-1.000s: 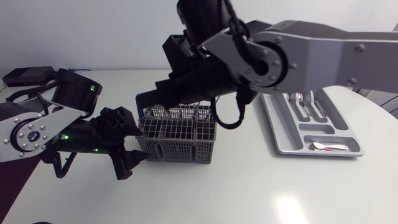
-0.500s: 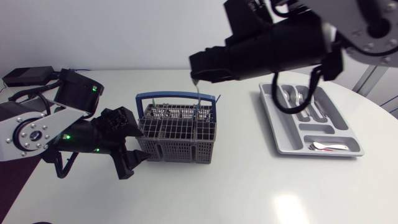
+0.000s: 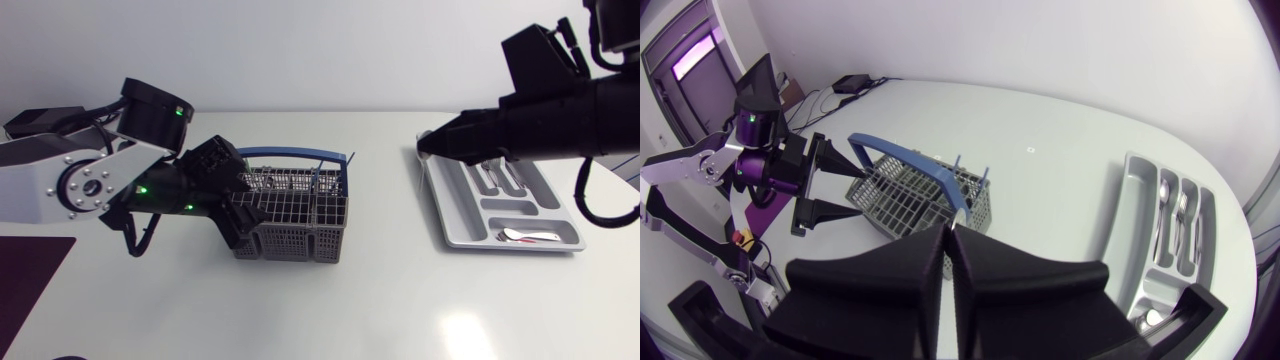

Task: Unload the cutlery basket into the drawer organizer.

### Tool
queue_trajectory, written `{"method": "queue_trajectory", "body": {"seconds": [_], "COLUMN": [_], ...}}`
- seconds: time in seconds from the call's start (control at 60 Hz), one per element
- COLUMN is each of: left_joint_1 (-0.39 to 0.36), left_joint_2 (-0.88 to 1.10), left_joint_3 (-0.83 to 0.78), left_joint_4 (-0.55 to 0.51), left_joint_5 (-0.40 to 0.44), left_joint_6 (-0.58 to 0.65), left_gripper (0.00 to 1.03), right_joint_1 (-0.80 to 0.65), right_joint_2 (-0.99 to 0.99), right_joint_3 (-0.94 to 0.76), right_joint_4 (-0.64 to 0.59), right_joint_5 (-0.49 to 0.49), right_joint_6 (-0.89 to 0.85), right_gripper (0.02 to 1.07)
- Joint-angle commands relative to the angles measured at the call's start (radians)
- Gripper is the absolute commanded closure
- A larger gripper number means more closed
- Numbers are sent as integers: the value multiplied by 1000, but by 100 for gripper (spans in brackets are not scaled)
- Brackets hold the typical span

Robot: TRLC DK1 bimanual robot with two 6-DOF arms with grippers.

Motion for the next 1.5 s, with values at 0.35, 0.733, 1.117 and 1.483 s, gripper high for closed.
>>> {"method": "queue_trajectory", "body": {"seconds": [0.35,0.733,1.117,1.483], "left_joint_1": [-51,-32,20,73], "left_joint_2": [191,72,-114,-186], "left_joint_3": [95,66,-44,-127], "left_joint_4": [66,52,23,-22], "left_joint_5": [-130,-139,-87,-53], "left_joint_6": [-108,-111,-67,2], "left_gripper": [82,82,81,82], "right_joint_1": [-419,-711,-735,-679], "right_joint_2": [-70,15,153,395], "right_joint_3": [-170,-216,-311,-371], "right_joint_4": [-15,13,240,510], "right_joint_5": [-196,-193,11,252], "right_joint_6": [-208,-453,-587,-633], "right_gripper": [101,101,101,101]}}
